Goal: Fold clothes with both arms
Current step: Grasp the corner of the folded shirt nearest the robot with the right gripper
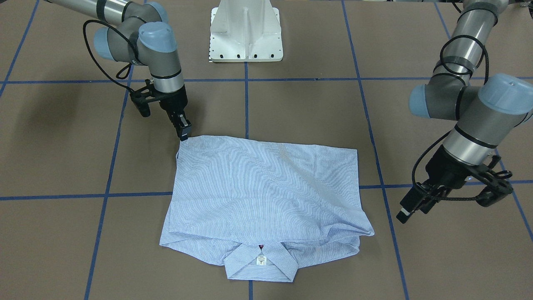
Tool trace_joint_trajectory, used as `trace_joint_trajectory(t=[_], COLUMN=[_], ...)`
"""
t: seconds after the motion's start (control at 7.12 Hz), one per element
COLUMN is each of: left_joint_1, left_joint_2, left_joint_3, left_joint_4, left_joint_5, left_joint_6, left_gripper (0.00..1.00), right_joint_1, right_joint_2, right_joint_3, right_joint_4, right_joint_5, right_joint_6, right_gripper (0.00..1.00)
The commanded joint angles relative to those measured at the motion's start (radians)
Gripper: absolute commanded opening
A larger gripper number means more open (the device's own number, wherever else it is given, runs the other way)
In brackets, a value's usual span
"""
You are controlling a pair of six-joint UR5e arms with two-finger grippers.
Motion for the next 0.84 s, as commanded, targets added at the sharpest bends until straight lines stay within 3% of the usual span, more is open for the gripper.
trace_joint_trajectory(t=[0.0, 0.28, 0.7], left_joint_1=[0.000, 0.000, 0.000], left_joint_2=[0.002, 0.002, 0.002], left_joint_3=[0.000, 0.002, 0.009], left_joint_4=[0.000, 0.000, -0.006], left_joint_5=[0.000, 0.000, 0.000], left_joint_6=[0.001, 0.001, 0.001], left_gripper=[1.00, 1.00, 1.00], right_joint_1=[0.006, 0.012, 0.011], right_joint_2=[-0.001, -0.013, -0.010], right_joint_3=[0.007, 0.048, 0.044], right_joint_4=[0.000, -0.001, -0.001], right_joint_5=[0.017, 0.055, 0.035], right_joint_6=[-0.010, -0.030, -0.018], right_gripper=[0.00, 0.00, 0.00])
